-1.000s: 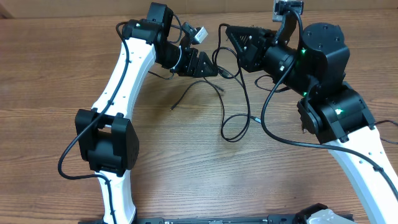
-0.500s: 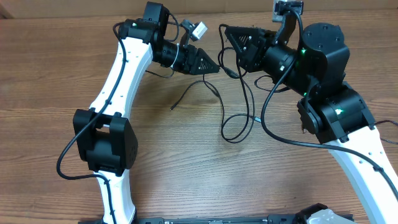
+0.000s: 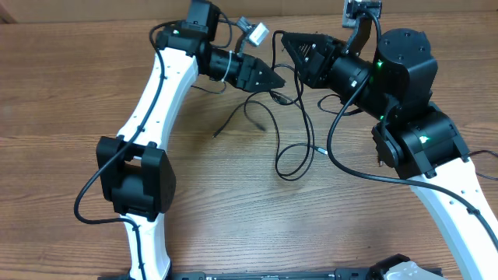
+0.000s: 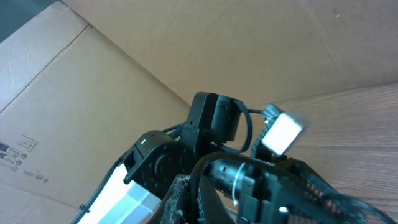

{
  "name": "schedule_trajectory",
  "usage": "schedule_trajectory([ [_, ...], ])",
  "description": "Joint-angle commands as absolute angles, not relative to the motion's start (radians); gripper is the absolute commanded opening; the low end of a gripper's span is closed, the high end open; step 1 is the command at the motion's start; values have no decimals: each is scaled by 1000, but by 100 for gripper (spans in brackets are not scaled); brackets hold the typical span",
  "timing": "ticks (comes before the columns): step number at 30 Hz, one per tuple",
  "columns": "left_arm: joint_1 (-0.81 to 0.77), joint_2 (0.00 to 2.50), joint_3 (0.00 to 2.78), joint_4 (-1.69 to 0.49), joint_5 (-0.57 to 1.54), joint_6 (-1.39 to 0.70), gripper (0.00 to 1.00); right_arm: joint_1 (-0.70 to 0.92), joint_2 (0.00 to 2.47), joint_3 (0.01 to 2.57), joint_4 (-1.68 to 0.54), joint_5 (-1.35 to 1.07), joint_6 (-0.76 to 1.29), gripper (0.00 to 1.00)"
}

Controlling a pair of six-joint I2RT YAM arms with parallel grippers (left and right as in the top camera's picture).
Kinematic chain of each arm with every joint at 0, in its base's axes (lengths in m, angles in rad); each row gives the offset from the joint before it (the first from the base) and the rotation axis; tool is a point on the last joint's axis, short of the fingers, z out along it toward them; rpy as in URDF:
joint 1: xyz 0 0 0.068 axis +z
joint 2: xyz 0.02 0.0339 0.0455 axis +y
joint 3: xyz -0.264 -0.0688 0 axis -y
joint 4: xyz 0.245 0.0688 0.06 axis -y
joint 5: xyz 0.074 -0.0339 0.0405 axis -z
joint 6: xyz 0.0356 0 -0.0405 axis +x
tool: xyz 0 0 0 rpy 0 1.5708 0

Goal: Untangle cables

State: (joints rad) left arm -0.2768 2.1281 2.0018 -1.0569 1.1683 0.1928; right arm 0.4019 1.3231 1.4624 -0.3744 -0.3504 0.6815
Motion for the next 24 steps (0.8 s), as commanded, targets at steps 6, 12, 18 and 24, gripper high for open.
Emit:
schedule_trajectory([
  [6,-295,2122,1998,-1082,1063,149,36,405,1298,1481,-368,-329,691,4],
  [12,-289,2122,1998,-1093,1066,149,41,405,1306,1481,-369,-331,692,4],
  [18,-289,2122,1998,-1103,1061,149,38,405,1306,1481,-381,-279,691,4],
  [24,-294,2122,1998,-1103,1037,137,13,405,1319,1481,-413,-244,688,4],
])
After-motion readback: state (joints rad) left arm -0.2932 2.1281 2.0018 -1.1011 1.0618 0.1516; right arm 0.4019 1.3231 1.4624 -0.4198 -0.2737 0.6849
